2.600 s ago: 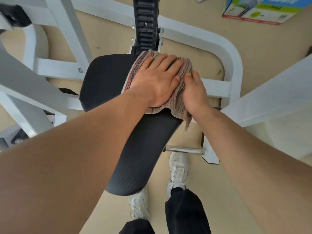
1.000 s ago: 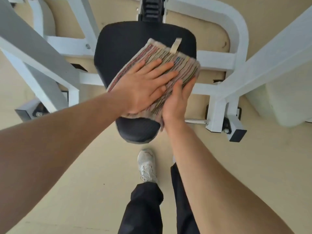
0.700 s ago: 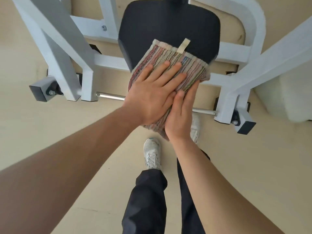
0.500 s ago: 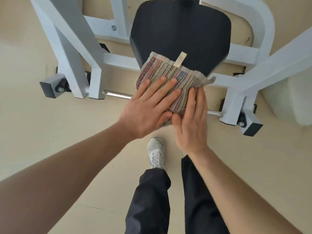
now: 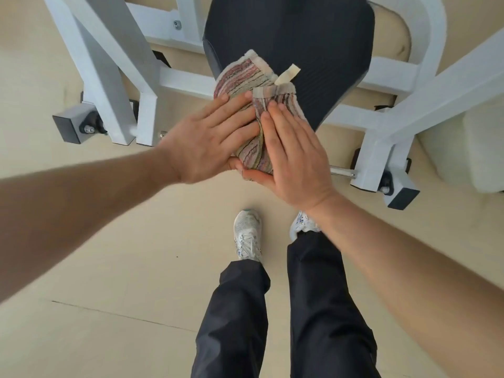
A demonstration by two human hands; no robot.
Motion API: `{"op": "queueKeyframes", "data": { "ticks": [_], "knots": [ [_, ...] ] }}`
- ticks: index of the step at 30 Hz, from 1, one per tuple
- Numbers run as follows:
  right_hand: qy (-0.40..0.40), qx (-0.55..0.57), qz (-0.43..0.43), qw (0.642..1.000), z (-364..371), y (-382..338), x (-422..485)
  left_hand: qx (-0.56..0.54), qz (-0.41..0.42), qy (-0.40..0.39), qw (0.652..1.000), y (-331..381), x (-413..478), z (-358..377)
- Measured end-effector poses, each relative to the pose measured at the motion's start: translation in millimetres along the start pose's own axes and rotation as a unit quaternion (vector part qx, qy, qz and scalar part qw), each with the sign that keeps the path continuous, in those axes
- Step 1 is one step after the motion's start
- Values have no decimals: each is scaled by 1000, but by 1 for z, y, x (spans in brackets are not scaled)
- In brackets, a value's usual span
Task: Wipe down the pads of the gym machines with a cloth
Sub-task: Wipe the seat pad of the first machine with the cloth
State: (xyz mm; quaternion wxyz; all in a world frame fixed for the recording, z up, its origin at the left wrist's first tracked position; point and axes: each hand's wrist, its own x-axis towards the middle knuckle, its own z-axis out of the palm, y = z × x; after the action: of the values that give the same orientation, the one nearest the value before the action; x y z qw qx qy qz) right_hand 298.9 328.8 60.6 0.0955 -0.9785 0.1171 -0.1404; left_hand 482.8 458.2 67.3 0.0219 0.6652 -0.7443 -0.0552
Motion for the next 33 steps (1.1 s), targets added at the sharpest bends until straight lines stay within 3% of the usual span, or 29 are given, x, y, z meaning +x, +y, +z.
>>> {"op": "queueKeyframes", "data": {
  "ticks": [3, 5, 8, 10, 13, 17, 20, 24, 27, 31, 33],
  "knots": [
    [-44, 1, -144, 989, -6, 43, 7, -36, -141, -11, 989, 52, 1, -2],
    [-87, -4, -195, 977, -11, 64, 13, -42, -204, -15, 978, 82, 11, -3],
    [-114, -2, -200, 973, -11, 76, 15, -21, -208, 17, 978, 84, 15, -1],
    [-115, 3, -155, 981, -11, 68, 7, 1, -119, 28, 992, 61, 8, 1],
    [-97, 9, -3, 995, -10, 34, -17, 15, 0, 18, 1000, 22, 2, 2],
    [-59, 82, 230, 968, -11, -41, -21, -6, 23, -1, 1000, 4, 1, -5],
    [-61, 115, 292, 947, -18, -61, -14, 3, -16, 22, 1000, 17, -6, -17],
    [-86, 128, 243, 958, -43, -43, -18, -80, -130, 84, 985, 52, -7, -40],
    [-163, 134, 244, 947, -77, -25, -4, -144, -226, 32, 963, 80, 4, -72],
    [-358, 199, 297, 863, -138, -17, 28, -238, -356, -46, 902, 110, 24, -136],
    [-381, 229, 327, 834, -171, -21, 29, -266, -369, -83, 887, 120, 28, -168]
  ]
}}
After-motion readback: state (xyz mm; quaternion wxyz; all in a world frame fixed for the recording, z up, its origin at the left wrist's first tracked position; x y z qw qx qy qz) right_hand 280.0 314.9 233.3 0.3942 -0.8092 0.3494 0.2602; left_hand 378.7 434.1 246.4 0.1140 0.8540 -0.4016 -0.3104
